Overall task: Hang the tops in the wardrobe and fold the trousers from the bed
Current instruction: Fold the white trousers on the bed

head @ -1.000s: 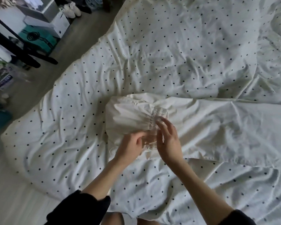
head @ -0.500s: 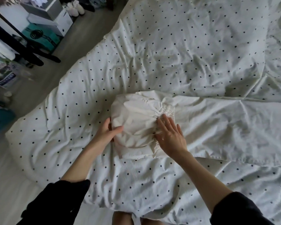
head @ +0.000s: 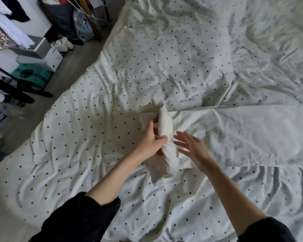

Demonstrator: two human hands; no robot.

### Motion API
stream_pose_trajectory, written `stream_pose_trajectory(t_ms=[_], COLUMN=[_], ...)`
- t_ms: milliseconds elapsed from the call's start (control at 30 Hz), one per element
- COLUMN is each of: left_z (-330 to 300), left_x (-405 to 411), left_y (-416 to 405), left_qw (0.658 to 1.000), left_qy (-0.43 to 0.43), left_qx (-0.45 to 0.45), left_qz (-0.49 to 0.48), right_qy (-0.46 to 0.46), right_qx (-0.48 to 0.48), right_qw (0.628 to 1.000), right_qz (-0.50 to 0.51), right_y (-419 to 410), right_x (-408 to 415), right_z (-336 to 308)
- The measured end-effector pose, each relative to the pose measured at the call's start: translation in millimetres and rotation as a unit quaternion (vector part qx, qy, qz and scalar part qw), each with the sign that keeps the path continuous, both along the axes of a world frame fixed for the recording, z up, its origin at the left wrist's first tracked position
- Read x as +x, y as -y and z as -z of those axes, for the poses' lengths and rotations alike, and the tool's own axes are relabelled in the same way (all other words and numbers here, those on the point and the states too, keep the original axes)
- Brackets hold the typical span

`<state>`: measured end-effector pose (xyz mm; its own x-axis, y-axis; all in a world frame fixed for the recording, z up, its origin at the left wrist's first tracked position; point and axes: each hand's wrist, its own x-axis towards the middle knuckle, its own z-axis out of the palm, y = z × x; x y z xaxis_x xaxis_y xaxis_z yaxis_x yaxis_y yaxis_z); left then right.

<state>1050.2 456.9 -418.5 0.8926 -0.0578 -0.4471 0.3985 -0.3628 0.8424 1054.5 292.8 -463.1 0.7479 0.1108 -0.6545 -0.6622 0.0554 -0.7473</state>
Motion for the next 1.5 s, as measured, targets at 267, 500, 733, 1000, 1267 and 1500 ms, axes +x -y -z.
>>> stream_pose_trajectory(t_ms=[267, 500, 733, 1000, 1267, 1500], left_z=[68, 77, 95, 90, -3, -28], left_x=[28, 5, 0, 7, 33, 68], left_y=[153, 108, 55, 61, 96, 230], left_qw=[0.971, 0.946, 0.976, 0.948, 0.986, 0.994], left_qy=[0.025, 0.199, -0.136, -0.141, -0.068, 0.009], left_qx=[0.117, 0.193, 0.033, -0.131, -0.1, -0.026], left_qz=[0.206, -0.17, -0.169, -0.252, -0.114, 0.11], right_qy=[0.161, 0.36, 0.311, 0.295, 0.128, 0.1], right_qx=[-0.284, -0.384, -0.41, -0.335, -0.159, -0.076], right_qw=[0.945, 0.814, 0.785, 0.828, 0.961, 0.985], right_qz=[-0.01, -0.246, -0.345, -0.34, -0.189, 0.116], right_y=[129, 126, 121, 127, 165, 260], right_x=[3, 1, 4, 11, 29, 30], right_z=[4, 23, 56, 53, 16, -44])
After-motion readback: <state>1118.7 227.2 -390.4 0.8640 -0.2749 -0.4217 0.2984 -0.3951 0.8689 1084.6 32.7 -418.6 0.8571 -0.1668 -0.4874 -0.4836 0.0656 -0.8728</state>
